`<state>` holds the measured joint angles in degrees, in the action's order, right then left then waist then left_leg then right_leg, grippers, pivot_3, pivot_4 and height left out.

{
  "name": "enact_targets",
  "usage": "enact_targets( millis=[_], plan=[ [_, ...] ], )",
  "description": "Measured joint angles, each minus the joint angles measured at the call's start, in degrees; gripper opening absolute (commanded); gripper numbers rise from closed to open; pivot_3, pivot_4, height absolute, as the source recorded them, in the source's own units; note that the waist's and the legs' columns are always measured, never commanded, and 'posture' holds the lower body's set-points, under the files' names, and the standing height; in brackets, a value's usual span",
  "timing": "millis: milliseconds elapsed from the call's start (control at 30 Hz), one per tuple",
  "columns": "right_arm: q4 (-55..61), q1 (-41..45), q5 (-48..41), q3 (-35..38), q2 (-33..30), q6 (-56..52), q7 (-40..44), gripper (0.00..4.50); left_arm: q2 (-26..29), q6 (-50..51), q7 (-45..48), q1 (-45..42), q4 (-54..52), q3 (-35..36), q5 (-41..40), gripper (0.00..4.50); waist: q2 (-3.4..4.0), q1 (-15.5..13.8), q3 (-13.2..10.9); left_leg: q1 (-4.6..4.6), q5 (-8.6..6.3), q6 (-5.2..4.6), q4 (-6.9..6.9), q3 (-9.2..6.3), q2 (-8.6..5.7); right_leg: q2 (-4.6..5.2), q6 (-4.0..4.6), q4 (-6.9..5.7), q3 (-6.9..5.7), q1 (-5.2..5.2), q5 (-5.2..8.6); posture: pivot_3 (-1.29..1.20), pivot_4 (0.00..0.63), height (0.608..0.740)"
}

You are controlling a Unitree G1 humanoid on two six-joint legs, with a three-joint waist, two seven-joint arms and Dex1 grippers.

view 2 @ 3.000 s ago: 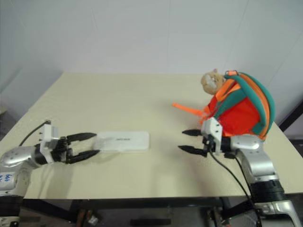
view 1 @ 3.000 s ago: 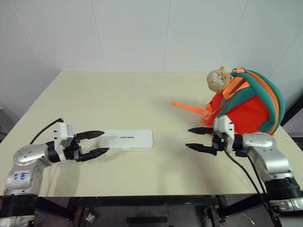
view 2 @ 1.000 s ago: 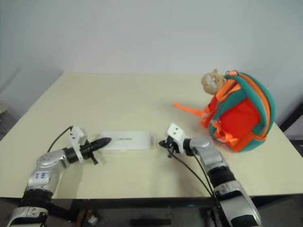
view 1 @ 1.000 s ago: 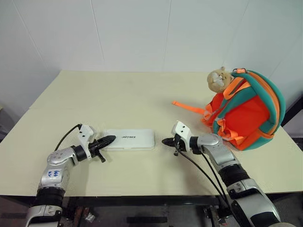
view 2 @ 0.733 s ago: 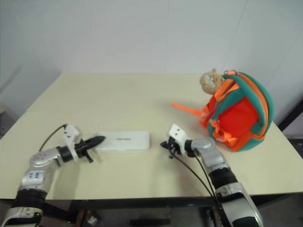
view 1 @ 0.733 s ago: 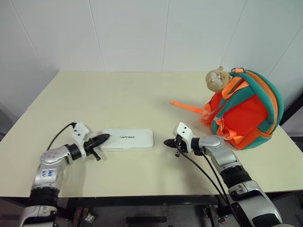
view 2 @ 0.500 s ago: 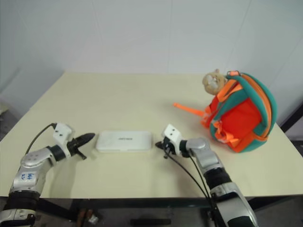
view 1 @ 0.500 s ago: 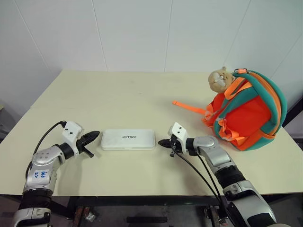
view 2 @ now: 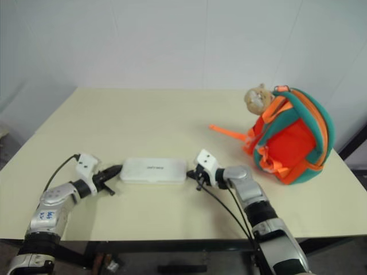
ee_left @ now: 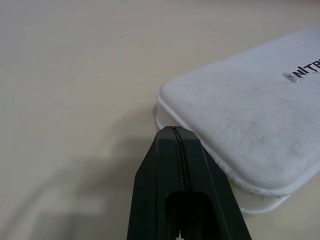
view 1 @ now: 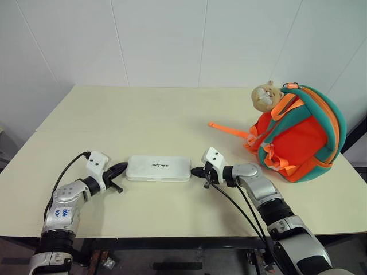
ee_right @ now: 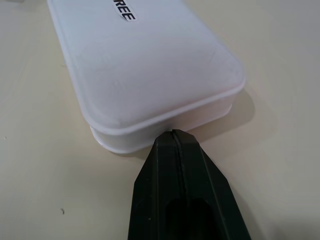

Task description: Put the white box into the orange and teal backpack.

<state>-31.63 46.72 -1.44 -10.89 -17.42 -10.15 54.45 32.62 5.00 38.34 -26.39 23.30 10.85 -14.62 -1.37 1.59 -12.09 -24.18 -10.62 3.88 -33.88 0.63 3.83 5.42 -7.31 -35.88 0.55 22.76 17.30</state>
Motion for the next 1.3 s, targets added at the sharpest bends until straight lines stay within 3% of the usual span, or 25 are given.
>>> enact_targets(
  millis=[967, 1300],
  plan=[
    [9.6, -7.0, -0.4, 4.1, -13.3, -5.4, 2.3, 0.0, -11.3, -0.1, 3.5, -4.6, 2.5, -5.9, 1.6, 0.01, -0.02, -1.1, 0.0, 0.0, 0.01, 0.02, -0.09, 0.01, -0.01, 0.0, -0.03, 0.06, 0.0, -0.05, -0.02, 0.0, 0.15, 0.74],
    [9.9, -7.4, -0.6, 4.7, -14.2, -6.2, 2.7, 0.0, -11.4, 0.0, 3.7, -4.1, 1.7, -6.9, 1.8, 0.01, -0.03, -1.4, 0.0, 0.0, 0.01, 0.03, -0.11, 0.0, -0.01, 0.0, -0.04, 0.08, 0.0, -0.07, -0.02, 0.0, 0.15, 0.74]
  ],
)
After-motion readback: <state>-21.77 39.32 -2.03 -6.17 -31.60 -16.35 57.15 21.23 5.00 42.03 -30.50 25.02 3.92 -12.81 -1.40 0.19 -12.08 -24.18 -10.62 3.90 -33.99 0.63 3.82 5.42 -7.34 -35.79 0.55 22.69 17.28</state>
